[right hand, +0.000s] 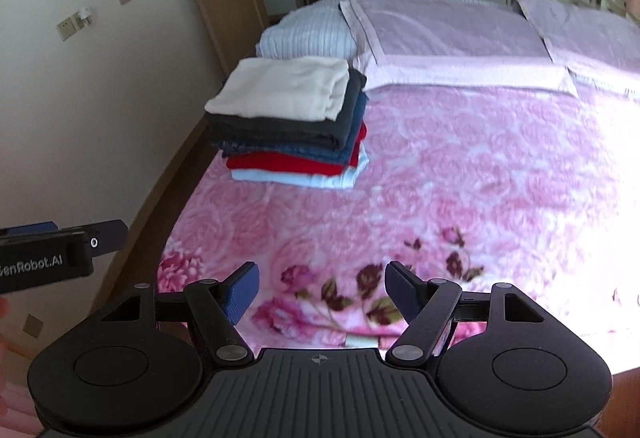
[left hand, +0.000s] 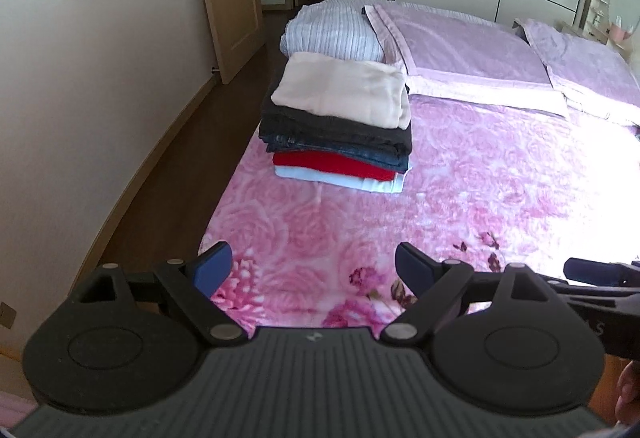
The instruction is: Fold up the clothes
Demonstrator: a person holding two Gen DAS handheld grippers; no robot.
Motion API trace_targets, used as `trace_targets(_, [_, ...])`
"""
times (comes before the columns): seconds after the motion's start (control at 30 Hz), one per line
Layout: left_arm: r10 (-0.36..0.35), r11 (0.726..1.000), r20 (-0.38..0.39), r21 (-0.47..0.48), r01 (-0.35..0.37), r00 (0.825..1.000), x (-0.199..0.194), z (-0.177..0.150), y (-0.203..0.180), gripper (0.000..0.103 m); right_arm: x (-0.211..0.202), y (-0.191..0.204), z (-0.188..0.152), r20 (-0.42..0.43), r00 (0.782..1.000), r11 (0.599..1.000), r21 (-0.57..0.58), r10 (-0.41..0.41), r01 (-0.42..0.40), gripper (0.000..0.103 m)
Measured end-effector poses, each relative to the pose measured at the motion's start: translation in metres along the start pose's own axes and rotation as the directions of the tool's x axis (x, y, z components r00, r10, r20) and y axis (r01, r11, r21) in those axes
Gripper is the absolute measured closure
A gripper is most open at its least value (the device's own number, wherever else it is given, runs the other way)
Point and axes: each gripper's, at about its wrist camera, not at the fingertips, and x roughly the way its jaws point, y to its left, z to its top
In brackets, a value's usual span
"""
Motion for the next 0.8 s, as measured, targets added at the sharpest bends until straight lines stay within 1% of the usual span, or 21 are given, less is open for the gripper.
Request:
trace_targets(0.2, [-0.035,0.999,-0.050,0.015,0.036,0.998,0.011,0.000,0.008,0.017,0.017,0.010,-0.001,-0.048,0.999,0.999,0.046,-0.012,0.014,0.030])
trace_targets(0.5, [-0.060,0.997,-0.077,0.041,0.063,0.995,0.038,0.020,0.022,0.017,0.038,0.027,0.011,-0.077,0.997,0.997,0.065,-0.030,0.035,0.030])
trace_targets(0.8, [-0.083,0.993,-0.100,0.071,0.090,0.991,0.070,0.040,0.031,0.017,0.065,0.034,0.029,-0.105,0.994,0.994,0.097,-0.038,0.049,0.030])
